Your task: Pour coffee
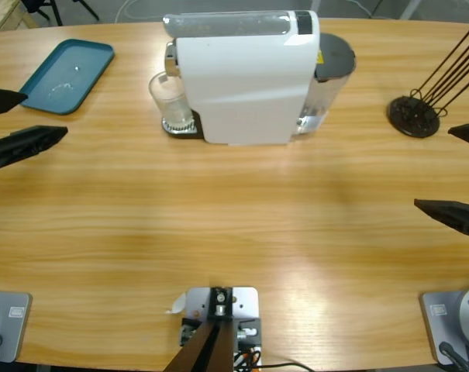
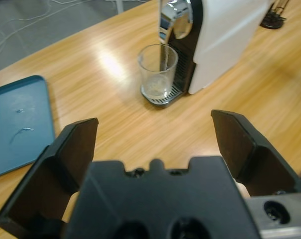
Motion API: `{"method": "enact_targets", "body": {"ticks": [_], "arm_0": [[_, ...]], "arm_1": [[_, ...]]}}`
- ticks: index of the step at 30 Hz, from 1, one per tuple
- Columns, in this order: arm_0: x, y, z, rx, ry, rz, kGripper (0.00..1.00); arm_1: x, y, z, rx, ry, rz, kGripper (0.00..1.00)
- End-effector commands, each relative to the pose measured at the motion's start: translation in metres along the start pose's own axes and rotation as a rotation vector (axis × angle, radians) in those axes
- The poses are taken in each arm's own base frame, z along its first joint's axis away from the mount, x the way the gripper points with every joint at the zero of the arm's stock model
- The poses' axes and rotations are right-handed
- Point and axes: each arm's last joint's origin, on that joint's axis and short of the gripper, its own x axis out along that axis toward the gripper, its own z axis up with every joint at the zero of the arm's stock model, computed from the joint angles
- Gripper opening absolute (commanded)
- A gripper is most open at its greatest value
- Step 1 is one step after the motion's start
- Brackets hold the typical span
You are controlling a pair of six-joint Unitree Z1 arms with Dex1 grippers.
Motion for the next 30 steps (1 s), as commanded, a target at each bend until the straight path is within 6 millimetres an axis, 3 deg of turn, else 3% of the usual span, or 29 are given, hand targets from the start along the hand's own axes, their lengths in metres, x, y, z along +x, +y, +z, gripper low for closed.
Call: {"method": "enact_targets", "body": {"ticks": [1, 30], "arm_0": [[0.011, -0.007, -0.014, 0.001, 0.068, -0.13, 0.991], [0.029, -0.005, -0.017, 0.008, 0.121, -0.095, 0.996]], "arm_1": [[0.015, 0.001, -0.019, 0.032, 0.037, 0.018, 1.0], [0.036, -0.003, -0.024, 0.098, 0.092, 0.014, 1.0]]}}
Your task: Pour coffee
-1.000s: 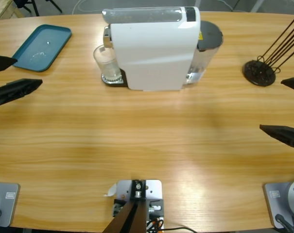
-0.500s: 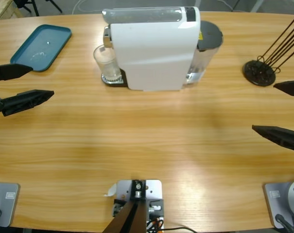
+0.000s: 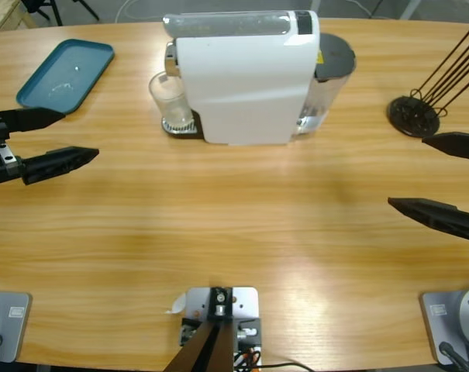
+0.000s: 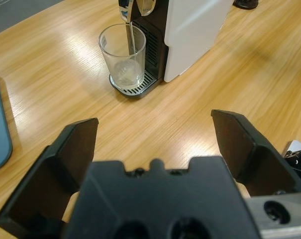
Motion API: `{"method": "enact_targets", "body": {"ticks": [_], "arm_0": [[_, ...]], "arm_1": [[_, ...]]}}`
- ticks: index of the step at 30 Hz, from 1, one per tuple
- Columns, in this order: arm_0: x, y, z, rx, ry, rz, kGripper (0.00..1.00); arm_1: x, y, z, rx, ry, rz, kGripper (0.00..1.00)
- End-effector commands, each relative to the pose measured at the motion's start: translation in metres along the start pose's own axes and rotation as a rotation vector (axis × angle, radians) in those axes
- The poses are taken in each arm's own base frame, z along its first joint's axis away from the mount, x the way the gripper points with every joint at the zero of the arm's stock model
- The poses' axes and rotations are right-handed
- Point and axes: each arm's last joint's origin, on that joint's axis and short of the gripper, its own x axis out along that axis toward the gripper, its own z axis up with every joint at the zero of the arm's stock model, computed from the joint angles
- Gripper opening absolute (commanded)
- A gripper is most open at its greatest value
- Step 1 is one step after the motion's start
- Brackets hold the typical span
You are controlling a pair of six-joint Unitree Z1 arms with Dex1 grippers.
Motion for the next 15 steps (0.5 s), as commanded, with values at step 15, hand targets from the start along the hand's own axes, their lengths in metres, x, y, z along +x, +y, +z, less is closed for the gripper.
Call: {"method": "enact_targets", "body": {"ticks": [15], "arm_0": [[0.0138, 0.0014, -0.0134, -0.001, 0.079, 0.017, 0.991]], "arm_1": [[0.0145, -0.0018, -0.0119, 0.039, 0.065, -0.001, 1.0]]}}
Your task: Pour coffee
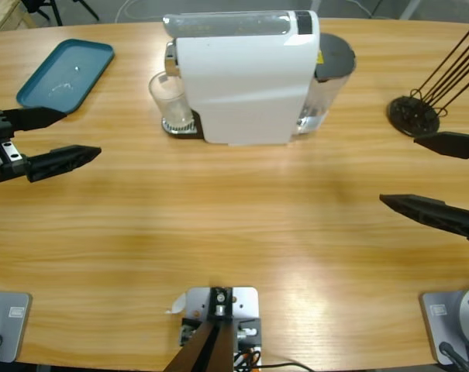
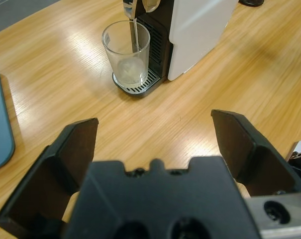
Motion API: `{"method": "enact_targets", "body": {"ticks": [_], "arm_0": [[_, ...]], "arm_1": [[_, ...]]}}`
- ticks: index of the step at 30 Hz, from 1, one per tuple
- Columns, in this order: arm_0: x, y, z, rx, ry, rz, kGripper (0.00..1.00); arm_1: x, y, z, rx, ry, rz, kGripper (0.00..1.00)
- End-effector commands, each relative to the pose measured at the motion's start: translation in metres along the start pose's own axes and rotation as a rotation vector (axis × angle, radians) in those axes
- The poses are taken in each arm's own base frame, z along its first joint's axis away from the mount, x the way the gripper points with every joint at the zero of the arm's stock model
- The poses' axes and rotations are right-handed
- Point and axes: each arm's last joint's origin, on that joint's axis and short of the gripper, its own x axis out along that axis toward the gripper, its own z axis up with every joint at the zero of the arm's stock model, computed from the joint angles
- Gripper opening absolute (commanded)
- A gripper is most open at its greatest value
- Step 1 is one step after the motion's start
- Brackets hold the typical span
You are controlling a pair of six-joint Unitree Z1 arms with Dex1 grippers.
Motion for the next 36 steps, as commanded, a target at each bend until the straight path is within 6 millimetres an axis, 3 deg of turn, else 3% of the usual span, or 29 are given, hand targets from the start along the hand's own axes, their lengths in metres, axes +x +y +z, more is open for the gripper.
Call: {"method": "enact_targets", "body": {"ticks": [1, 36], "arm_0": [[0.0107, 0.0, -0.0134, -0.003, 0.072, 0.001, 0.991], [0.0189, 0.0011, -0.0134, -0.008, 0.089, 0.002, 0.996]], "arm_1": [[0.0074, -0.0004, -0.0124, 0.019, 0.049, 0.002, 1.0], [0.0104, -0.0012, -0.0128, 0.032, 0.065, -0.004, 1.0]]}}
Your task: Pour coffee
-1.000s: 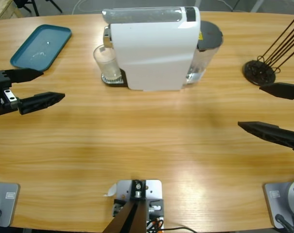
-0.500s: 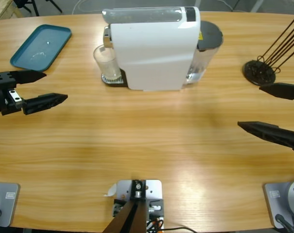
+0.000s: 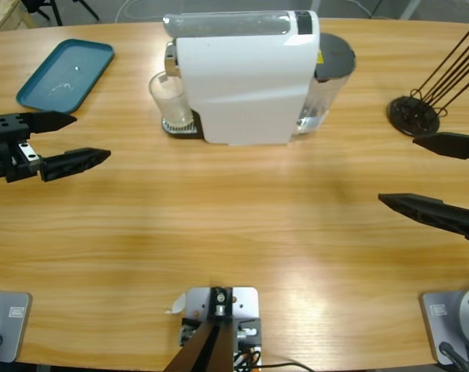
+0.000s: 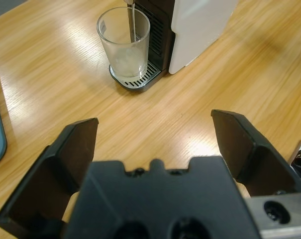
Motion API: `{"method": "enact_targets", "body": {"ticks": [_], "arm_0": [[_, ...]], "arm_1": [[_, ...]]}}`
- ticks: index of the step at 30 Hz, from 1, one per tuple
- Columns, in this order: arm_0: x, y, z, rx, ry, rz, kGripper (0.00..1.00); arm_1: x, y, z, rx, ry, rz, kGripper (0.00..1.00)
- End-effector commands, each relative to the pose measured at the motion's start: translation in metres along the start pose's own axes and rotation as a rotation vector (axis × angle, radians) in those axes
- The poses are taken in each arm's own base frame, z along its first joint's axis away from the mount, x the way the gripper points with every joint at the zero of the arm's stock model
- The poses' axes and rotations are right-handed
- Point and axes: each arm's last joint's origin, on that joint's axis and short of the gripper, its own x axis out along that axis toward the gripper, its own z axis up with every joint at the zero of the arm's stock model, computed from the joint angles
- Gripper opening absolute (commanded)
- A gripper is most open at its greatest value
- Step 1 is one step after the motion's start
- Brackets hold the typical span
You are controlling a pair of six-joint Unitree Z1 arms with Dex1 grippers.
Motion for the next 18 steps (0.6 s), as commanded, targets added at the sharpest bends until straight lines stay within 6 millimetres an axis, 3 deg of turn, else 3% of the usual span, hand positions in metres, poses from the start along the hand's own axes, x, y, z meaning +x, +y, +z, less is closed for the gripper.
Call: {"method": "enact_targets", "body": {"ticks": [1, 4, 10, 14, 18], "arm_0": [[0.007, 0.0, -0.012, 0.0, 0.052, 0.007, 0.996], [0.009, 0.002, -0.01, 0.0, 0.052, 0.044, 1.0], [0.036, 0.006, -0.018, -0.002, 0.154, 0.049, 1.0], [0.054, 0.008, -0.012, 0.04, 0.128, 0.035, 0.908], [0.067, 0.007, -0.006, 0.084, 0.074, -0.044, 0.964]], "arm_1": [[0.009, -0.001, -0.013, 0.023, 0.06, -0.002, 1.0], [0.009, -0.001, -0.013, 0.026, 0.058, -0.001, 1.0], [0.01, -0.001, -0.013, 0.03, 0.064, -0.002, 1.0], [0.012, -0.001, -0.012, 0.031, 0.07, -0.001, 1.0], [0.012, -0.002, -0.012, 0.031, 0.071, 0.0, 1.0]]}}
